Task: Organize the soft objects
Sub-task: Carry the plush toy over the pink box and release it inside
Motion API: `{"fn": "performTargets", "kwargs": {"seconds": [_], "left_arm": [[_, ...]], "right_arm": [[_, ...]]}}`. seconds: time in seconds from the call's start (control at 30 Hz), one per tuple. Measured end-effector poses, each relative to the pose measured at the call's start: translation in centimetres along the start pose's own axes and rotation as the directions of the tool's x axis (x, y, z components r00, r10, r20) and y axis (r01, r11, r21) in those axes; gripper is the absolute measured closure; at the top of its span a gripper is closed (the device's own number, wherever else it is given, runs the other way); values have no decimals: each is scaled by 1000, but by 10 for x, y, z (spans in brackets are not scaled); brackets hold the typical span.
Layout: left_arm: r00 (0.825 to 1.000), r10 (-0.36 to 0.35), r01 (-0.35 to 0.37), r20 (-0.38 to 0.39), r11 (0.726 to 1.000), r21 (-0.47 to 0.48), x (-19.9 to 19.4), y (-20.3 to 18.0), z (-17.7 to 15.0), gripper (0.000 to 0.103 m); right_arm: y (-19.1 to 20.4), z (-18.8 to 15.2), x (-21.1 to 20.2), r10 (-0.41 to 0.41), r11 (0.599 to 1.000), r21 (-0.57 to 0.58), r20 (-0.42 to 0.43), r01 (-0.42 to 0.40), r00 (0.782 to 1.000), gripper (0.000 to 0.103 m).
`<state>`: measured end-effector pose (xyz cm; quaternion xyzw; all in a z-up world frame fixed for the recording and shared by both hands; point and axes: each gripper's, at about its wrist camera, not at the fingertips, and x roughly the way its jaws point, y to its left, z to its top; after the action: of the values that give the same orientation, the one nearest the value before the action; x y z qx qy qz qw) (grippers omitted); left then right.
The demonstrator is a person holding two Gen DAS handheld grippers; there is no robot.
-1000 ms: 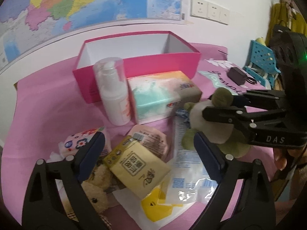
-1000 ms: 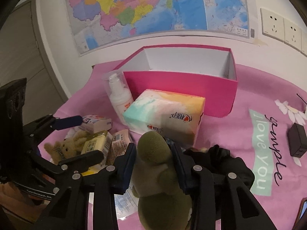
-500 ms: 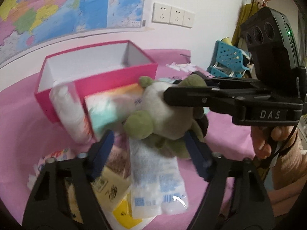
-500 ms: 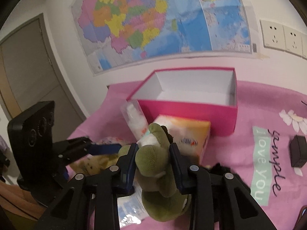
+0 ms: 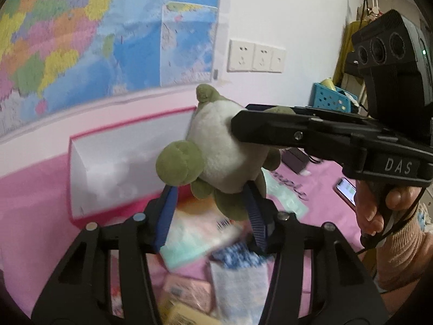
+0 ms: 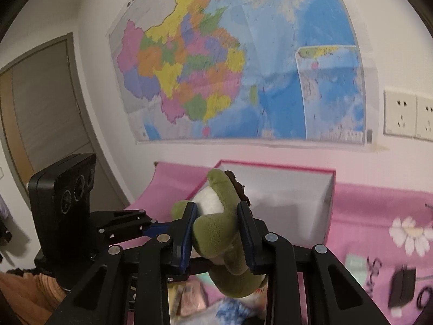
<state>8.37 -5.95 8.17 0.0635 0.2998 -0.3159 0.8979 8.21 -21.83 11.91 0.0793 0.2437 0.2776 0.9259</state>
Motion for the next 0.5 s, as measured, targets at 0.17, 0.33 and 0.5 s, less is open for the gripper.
{"fn": "performTargets", "kwargs": {"seconds": [0.17,0.33,0.5], "left_arm": [[999,36,-36,-11,999,1,18,13,26,51],[996,68,-69,-56,998,-16,45,25,43,53],[988,97,-102,-122,994,-40,75,37,50,57]], "right_arm": [[-11,23,24,-23,999,-22,-4,23,1000,72],[-22,35,53,-44,998,-44,-27,43,999,72],[-36,36,85,-60,998,-34,-74,58,995,72]]}}
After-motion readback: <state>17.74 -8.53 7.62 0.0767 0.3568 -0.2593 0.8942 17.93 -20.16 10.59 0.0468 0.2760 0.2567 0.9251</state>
